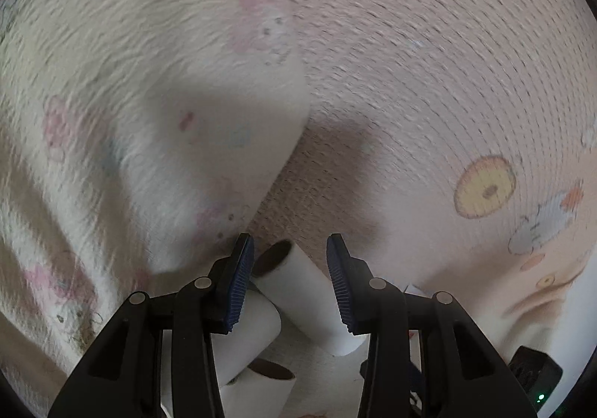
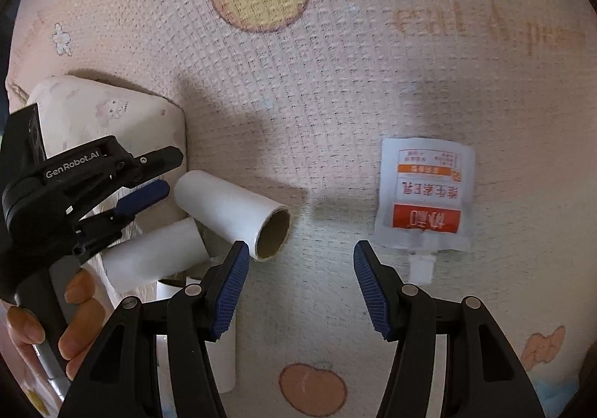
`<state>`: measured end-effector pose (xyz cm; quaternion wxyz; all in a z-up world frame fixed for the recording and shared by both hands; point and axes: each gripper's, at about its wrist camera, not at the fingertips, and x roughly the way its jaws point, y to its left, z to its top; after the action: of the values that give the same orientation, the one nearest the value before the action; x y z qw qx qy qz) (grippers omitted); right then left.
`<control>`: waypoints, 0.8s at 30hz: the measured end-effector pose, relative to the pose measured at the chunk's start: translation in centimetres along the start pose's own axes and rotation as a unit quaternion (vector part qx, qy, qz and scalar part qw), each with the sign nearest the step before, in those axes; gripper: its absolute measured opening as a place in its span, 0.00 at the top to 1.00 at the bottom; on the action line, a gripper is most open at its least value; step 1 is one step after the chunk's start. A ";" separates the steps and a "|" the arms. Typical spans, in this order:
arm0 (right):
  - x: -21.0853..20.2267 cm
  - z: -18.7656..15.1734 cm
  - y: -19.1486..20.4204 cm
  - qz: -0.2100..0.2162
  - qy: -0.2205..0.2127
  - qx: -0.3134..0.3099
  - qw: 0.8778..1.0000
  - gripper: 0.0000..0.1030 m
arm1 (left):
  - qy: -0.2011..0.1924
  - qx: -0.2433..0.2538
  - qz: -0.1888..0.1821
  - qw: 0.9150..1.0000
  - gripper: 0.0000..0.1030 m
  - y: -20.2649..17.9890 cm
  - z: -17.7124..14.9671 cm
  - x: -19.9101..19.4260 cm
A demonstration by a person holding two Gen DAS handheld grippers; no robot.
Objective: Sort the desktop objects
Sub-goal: 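Grasp another lying white tube by its end with the right gripper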
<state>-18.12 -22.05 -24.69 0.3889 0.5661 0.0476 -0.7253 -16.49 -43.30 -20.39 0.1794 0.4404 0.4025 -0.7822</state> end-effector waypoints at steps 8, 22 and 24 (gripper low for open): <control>1.1 1.1 0.5 0.023 -0.005 -0.002 1.000 0.54 | 0.019 0.021 -0.001 1.000 0.58 0.2 -0.1 1.0; 2.3 1.6 -0.1 0.059 0.010 -0.005 0.998 0.67 | 0.050 0.055 -0.010 0.997 0.64 -0.5 -2.4 2.9; 2.0 1.7 -0.9 0.059 0.005 0.006 0.998 0.67 | 0.051 0.076 -0.012 0.996 0.64 -1.4 -3.1 3.0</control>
<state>-20.10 -23.31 -26.14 0.4276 0.5735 0.0115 -0.6987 -17.37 -39.80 -23.10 0.1154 0.4875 0.3561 -0.7888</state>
